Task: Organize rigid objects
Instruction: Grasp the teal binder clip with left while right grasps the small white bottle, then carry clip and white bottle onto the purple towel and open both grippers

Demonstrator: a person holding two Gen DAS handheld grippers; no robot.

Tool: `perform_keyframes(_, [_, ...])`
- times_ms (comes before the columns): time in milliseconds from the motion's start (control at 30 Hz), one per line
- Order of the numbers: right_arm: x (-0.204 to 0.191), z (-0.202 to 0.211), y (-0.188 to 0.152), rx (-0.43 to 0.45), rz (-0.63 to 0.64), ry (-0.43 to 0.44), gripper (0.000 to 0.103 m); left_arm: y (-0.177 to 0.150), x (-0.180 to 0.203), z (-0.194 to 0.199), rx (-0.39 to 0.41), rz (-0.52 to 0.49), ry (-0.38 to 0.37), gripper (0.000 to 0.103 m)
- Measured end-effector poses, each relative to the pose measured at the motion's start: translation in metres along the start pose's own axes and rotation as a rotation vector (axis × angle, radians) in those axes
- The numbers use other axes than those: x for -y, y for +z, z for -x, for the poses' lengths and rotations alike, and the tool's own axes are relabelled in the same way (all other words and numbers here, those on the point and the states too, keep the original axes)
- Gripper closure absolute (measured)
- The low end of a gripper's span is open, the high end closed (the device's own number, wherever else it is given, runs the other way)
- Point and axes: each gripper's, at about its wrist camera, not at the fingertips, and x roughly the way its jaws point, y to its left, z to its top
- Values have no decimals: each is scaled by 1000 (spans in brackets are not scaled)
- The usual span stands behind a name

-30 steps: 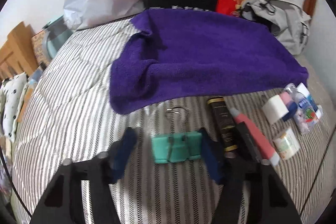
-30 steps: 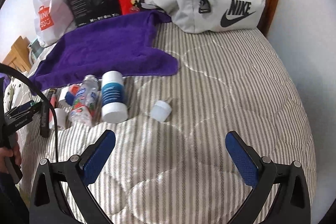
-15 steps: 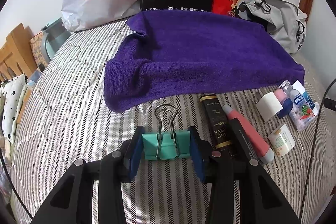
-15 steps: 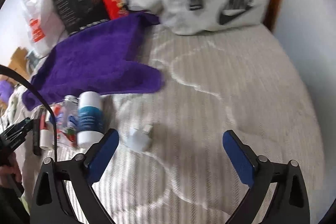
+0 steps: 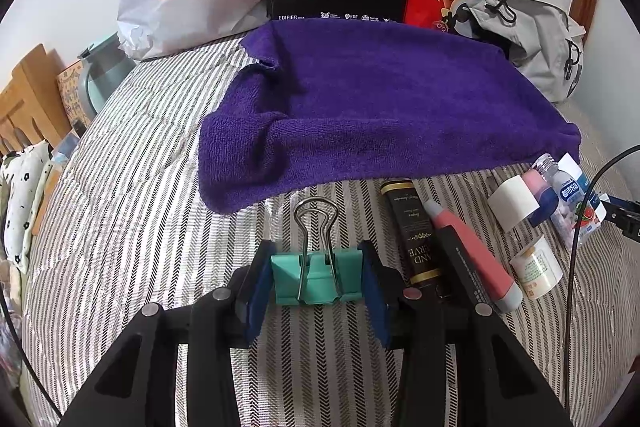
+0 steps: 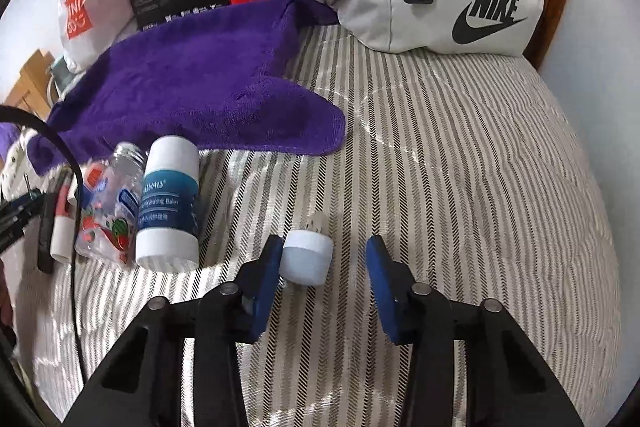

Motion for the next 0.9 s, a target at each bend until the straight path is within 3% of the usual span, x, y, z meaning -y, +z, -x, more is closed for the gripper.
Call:
perform_keyframes(167, [3,0,4,-10,3,19,79,1,-1,0,-5,6,-11,63])
perform_keyframes(400, [7,9,5,-21,-12,65,79,0,-11,2,-33,54,-66,63])
perform_keyframes(600, [6,24,22,5,4,102,79,5,-19,15,-36,77,-53,63])
perform_keyframes(900, [-16,46,79,96,66,180,79,42,-21,42,14,76,-37,63])
